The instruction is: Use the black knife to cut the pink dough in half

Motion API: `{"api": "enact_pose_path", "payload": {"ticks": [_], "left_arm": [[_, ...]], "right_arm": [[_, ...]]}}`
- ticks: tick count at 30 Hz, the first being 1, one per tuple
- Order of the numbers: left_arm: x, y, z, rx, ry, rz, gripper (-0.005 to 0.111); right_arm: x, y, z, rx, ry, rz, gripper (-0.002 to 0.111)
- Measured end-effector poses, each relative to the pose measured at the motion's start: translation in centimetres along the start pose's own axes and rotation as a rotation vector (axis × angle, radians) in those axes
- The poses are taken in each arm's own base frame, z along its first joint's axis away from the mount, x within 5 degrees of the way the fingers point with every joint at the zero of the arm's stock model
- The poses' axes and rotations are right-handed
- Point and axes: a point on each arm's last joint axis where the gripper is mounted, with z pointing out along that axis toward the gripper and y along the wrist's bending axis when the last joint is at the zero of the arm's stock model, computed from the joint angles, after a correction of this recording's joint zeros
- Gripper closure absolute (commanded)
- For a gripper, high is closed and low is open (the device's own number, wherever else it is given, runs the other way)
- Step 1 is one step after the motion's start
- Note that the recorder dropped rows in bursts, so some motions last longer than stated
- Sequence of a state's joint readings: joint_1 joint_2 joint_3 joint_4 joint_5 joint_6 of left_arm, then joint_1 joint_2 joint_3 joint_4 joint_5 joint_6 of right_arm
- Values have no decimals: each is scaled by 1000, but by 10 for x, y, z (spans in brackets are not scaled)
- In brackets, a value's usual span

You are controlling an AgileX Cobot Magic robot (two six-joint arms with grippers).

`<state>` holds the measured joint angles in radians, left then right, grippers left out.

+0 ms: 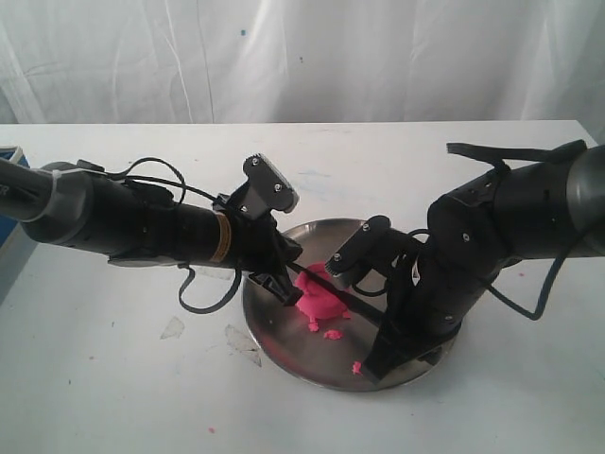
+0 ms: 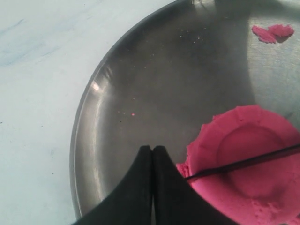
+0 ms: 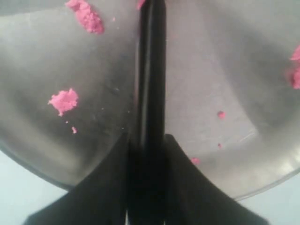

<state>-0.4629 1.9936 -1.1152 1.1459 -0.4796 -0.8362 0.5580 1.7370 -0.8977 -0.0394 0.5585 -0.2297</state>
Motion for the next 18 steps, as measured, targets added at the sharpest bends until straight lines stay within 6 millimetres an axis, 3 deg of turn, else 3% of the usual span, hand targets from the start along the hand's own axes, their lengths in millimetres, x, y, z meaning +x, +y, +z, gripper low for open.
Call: {"api": "enact_pose_path", "payload": {"ticks": [8, 14, 18], "left_arm": [[1, 0, 0, 1, 3, -1, 107], [1, 0, 0, 1, 3, -1, 107], [2, -1, 0, 3, 7, -2, 107]], "right_arm": [[0, 0, 0, 0, 0, -2, 108], [0, 0, 0, 0, 0, -6, 97], [0, 0, 0, 0, 0, -6, 95]]}}
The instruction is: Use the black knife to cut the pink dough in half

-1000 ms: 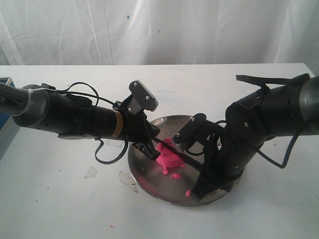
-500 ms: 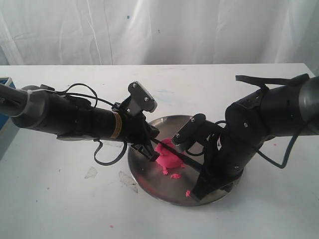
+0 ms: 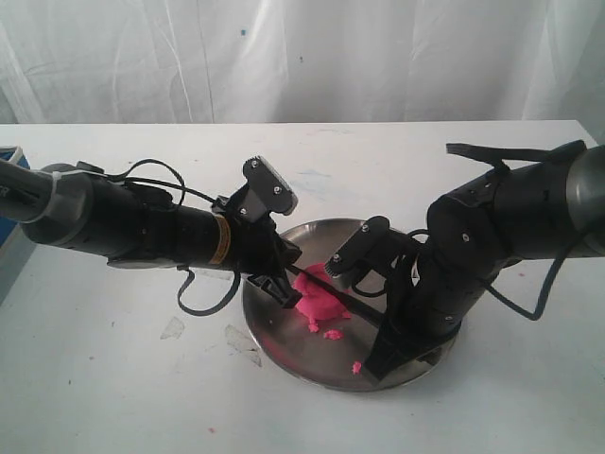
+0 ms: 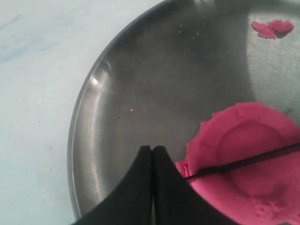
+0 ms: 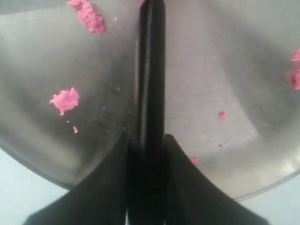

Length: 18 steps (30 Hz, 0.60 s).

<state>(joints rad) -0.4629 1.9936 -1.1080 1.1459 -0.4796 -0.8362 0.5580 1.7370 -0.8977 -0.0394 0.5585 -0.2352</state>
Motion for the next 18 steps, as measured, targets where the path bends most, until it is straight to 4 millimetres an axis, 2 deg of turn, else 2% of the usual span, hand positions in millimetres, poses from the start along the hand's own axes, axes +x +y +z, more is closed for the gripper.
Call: {"api": "enact_pose_path", "payload": {"ticks": [4, 10, 18], "left_arm": [[0, 0, 0, 0, 0, 0, 107], [1, 0, 0, -1, 5, 2, 107], [4, 0, 2, -2, 18, 1, 107]], "right_arm": [[0, 0, 0, 0, 0, -2, 93], [0, 0, 0, 1, -5, 0, 82], [-1, 0, 0, 3, -16, 9, 81]]}}
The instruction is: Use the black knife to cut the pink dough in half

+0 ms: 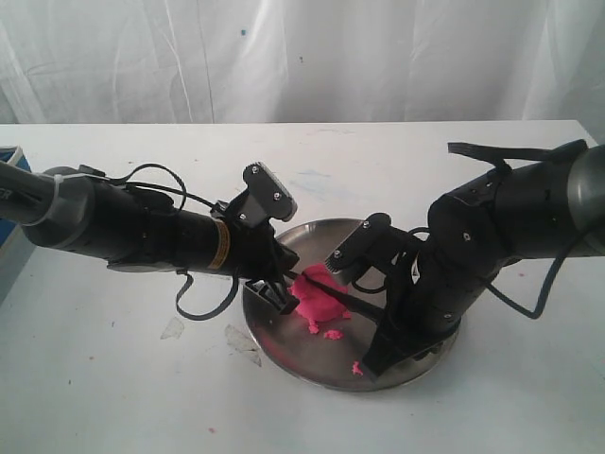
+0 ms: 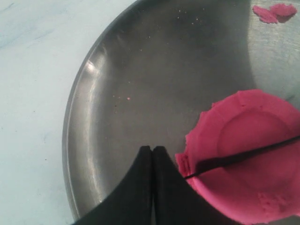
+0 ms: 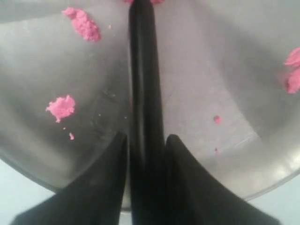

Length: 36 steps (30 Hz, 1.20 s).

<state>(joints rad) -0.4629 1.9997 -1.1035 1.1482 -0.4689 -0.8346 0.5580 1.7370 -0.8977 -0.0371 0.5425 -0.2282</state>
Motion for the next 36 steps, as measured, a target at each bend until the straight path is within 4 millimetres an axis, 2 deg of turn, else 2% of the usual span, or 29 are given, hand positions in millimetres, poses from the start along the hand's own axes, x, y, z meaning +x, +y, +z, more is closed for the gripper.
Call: {"api": "enact_pose_path", "payload": {"ticks": [20, 26, 36], "left_arm": [[1, 0, 0, -3, 7, 7, 107], [1, 0, 0, -2, 7, 9, 107], [2, 0, 1, 1, 9, 8, 107]], "right_arm": [[-3, -1, -2, 3, -16, 2, 81], [-12, -3, -9, 4, -15, 3, 81], [-15, -5, -16, -8, 41, 4, 81]]}}
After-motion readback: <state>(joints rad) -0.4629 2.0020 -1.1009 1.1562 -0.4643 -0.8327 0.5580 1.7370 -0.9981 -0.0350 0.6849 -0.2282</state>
